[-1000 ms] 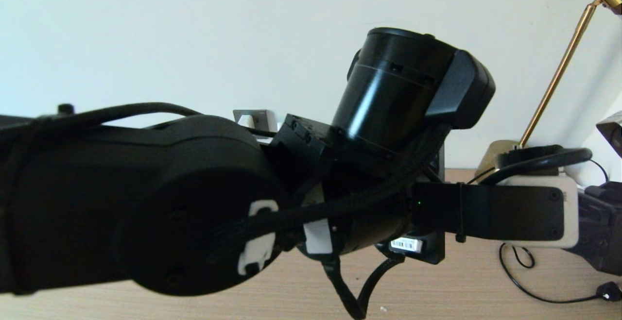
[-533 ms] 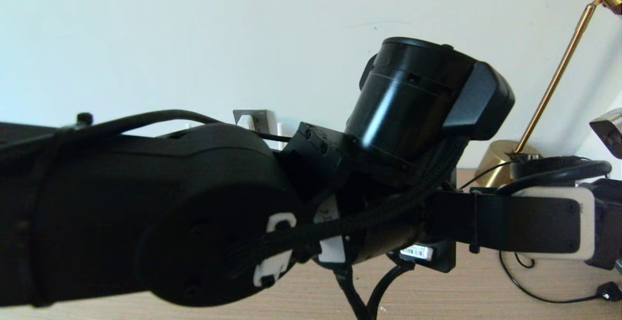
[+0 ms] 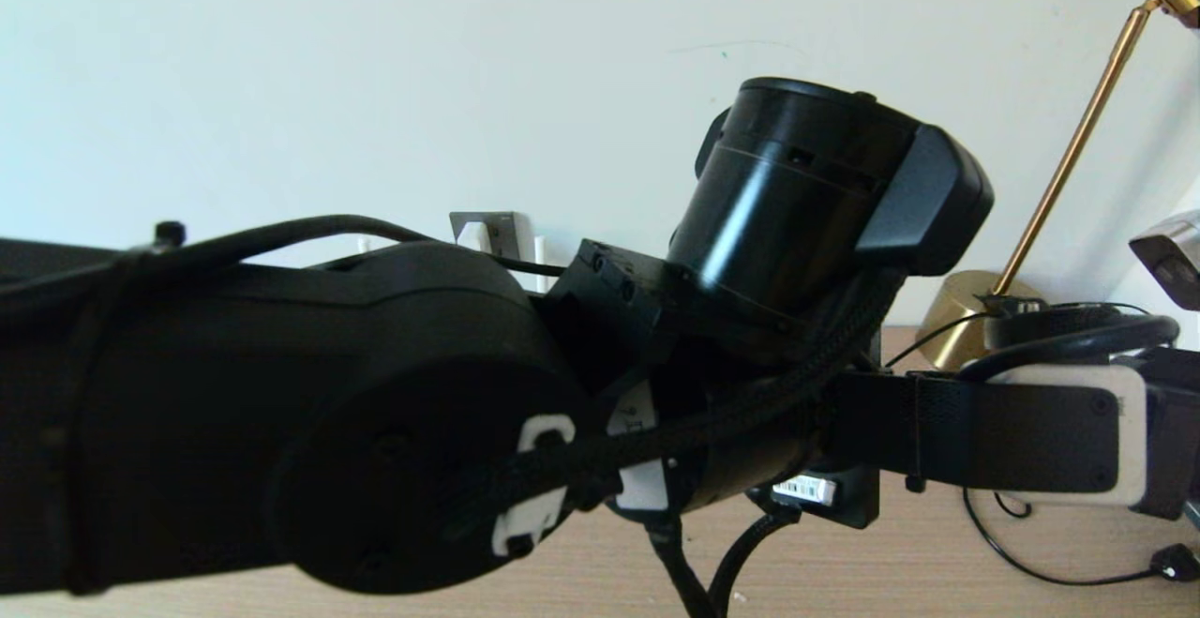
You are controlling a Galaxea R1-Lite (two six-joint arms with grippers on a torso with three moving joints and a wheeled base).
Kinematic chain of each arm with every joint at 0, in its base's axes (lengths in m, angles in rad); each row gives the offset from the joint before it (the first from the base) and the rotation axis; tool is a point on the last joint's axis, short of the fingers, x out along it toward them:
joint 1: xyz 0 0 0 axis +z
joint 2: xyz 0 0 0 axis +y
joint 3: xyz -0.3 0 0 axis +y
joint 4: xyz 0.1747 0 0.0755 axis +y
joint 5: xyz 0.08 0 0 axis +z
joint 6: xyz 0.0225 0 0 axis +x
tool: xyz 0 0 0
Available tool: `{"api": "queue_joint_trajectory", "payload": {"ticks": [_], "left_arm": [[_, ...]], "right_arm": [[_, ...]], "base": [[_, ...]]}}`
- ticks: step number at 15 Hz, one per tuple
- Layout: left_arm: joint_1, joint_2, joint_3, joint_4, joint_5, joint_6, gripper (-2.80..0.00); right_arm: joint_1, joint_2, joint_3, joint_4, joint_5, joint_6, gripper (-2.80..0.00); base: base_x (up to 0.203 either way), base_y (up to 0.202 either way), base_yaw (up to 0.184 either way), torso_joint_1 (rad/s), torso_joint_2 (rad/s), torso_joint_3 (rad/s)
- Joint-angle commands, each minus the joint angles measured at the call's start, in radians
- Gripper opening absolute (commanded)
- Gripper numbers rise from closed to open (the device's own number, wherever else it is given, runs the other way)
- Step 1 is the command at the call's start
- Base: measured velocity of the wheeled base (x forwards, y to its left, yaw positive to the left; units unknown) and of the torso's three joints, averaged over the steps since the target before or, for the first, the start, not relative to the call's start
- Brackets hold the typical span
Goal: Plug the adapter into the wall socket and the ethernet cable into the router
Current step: Hand it to the other hand
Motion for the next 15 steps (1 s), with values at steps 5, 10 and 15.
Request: {"api": "queue_joint_trajectory", "payload": {"ticks": [5, 10, 15], "left_arm": [[-0.002, 0.001, 0.005, 0.000, 0.002, 0.006, -2.80], [-0.002, 0.014, 0.044, -0.107, 0.002, 0.007, -2.80], [-0.003, 0.005, 0.046, -0.121, 0.006, 0.012, 0.00]], "right_arm": [[0.000, -0.001, 0.001, -0.003, 0.005, 0.004, -2.80], [0.001, -0.001, 0.003, -0.003, 0.005, 0.006, -2.80], [0.000, -0.001, 0.005, -0.003, 0.003, 0.026, -2.80]], "base": [[0.000, 0.000, 0.000, 0.000, 0.00, 0.000], [0.000, 0.000, 0.000, 0.000, 0.00, 0.000], [0.000, 0.000, 0.000, 0.000, 0.00, 0.000]]}}
